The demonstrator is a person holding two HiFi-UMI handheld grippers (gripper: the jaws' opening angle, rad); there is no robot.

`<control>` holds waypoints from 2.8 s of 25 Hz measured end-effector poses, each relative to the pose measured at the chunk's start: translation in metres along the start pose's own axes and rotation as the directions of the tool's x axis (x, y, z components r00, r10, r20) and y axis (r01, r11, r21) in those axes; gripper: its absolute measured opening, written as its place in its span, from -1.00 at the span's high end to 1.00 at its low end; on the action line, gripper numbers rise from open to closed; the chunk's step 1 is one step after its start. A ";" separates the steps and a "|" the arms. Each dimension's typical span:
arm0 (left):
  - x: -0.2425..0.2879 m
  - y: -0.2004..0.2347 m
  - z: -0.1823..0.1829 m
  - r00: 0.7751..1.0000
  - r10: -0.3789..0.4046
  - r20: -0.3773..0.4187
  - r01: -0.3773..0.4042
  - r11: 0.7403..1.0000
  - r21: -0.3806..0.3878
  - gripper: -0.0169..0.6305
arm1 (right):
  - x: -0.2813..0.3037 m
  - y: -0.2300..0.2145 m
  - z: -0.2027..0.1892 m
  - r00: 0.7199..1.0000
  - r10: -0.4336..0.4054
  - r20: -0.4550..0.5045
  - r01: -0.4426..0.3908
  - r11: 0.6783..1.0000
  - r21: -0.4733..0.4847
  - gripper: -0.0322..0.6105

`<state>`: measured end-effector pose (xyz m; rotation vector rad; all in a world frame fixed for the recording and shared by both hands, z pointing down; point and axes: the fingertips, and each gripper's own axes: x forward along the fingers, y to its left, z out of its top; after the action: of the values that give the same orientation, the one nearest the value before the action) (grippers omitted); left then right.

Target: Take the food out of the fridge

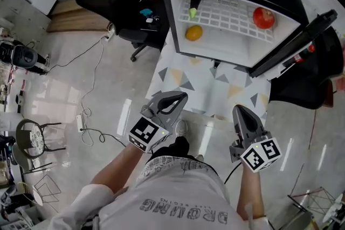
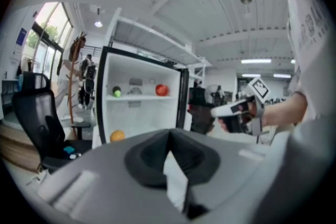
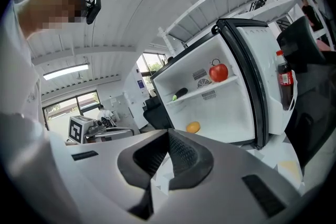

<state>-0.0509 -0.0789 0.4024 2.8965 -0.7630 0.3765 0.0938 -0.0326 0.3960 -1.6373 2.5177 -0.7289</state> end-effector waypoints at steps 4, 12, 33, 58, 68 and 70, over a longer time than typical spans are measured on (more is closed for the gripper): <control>0.004 0.020 0.002 1.000 -0.019 -0.001 0.019 1.000 0.002 0.92 | 0.019 0.001 0.008 1.000 -0.017 0.001 0.017 1.000 -0.003 0.94; 0.008 0.059 0.003 0.999 -0.052 -0.010 0.052 0.999 0.009 0.92 | 0.053 0.005 0.017 0.999 -0.048 0.002 0.049 0.999 -0.005 0.94; 0.020 0.084 0.007 1.000 -0.028 -0.008 0.028 0.999 0.020 0.93 | 0.077 -0.001 0.028 0.999 -0.036 0.019 0.036 0.999 -0.004 0.94; 0.090 0.063 0.037 0.992 0.126 -0.029 -0.125 0.991 0.041 0.92 | 0.073 -0.071 0.062 0.993 0.116 -0.009 -0.116 0.993 0.011 0.94; 0.133 0.106 0.023 0.962 0.261 -0.077 -0.250 0.960 0.125 0.92 | 0.072 -0.090 0.060 0.987 0.155 -0.037 -0.154 0.988 0.028 0.94; 0.142 0.115 0.019 0.957 0.279 -0.085 -0.265 0.954 0.139 0.91 | 0.073 -0.094 0.058 0.986 0.161 -0.044 -0.160 0.987 0.030 0.94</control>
<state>0.0152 -0.2485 0.4289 2.8600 -1.1650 0.6209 0.1586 -0.1477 0.3976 -1.4048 2.6211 -0.7876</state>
